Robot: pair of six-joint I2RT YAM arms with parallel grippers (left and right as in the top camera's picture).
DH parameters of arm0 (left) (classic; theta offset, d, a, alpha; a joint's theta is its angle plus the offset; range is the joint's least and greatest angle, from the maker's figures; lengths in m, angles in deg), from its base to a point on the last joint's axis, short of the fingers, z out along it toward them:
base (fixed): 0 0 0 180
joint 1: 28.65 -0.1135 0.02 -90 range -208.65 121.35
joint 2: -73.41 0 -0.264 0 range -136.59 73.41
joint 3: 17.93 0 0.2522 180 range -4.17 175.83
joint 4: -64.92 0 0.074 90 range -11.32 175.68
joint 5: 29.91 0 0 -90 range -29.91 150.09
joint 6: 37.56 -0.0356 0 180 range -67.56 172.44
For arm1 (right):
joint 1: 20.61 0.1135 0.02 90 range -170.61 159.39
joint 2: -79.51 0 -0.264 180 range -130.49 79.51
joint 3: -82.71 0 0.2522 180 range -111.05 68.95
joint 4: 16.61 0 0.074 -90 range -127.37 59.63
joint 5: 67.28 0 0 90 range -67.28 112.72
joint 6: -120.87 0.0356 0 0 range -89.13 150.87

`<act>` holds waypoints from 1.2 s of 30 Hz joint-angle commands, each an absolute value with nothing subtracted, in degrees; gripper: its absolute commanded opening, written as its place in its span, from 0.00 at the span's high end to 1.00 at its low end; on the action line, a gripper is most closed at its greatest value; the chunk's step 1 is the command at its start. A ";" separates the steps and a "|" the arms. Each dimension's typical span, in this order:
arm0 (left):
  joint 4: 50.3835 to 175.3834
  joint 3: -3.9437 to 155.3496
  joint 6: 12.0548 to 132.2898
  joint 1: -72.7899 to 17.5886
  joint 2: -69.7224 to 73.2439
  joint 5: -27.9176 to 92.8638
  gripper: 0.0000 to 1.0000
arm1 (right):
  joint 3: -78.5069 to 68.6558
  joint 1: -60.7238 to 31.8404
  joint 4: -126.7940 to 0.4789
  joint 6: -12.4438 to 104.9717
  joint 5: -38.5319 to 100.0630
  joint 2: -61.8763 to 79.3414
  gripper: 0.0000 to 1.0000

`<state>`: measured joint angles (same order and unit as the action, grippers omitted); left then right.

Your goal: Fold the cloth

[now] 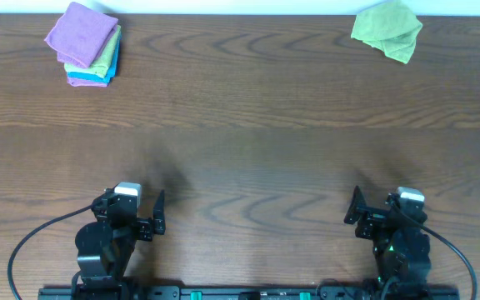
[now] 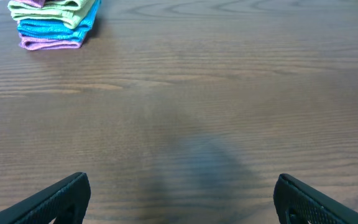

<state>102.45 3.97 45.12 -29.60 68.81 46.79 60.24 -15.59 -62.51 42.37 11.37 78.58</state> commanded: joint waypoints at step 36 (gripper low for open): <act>102.77 2.83 45.80 -29.38 69.35 47.38 0.05 | 60.79 -16.09 -30.69 63.71 15.00 68.70 0.01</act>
<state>102.49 3.97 45.12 -29.60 68.83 46.81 60.57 -15.61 -34.80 67.71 15.65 73.59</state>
